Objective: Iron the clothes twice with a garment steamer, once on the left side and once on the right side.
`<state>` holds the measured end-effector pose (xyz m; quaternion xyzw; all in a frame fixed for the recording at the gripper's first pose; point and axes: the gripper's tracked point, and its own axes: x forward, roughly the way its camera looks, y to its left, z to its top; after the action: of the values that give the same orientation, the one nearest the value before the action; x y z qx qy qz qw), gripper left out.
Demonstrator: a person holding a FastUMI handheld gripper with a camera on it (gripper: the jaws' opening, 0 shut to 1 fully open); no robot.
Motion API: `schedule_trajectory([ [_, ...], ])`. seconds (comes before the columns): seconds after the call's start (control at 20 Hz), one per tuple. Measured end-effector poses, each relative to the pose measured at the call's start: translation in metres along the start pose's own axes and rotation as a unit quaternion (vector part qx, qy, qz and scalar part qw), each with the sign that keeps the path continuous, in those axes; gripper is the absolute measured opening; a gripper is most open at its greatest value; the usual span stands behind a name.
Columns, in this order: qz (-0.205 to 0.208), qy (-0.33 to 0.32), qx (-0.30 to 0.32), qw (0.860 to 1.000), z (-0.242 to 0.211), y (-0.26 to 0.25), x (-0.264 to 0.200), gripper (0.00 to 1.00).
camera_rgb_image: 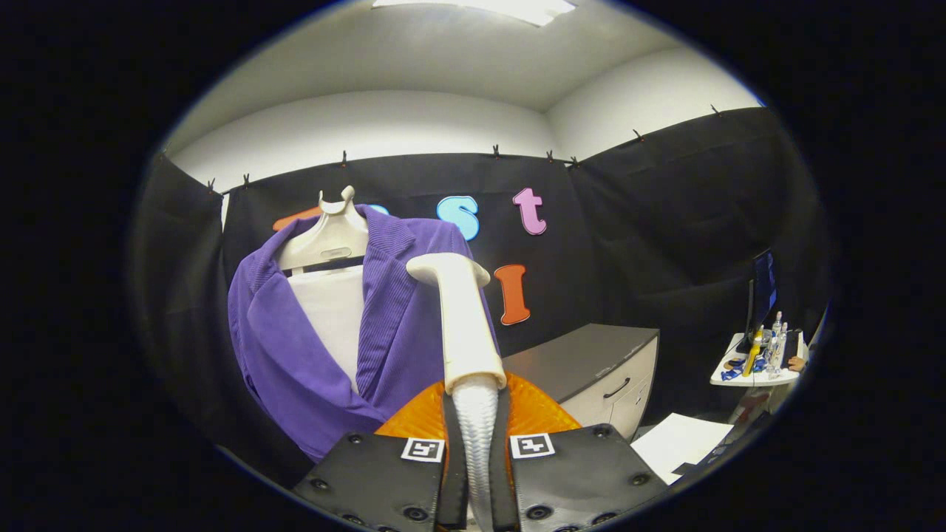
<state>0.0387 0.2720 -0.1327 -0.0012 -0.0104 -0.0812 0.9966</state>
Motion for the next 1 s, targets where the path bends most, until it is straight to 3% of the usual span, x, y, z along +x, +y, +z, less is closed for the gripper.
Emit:
schedule_trajectory([
  [0.45, 0.017, 0.009, -0.047, 0.999, -0.033, -0.007, -0.019, 0.19],
  [1.0, 0.026, 0.086, -0.081, 0.993, -0.117, -0.018, -0.039, 0.19],
])
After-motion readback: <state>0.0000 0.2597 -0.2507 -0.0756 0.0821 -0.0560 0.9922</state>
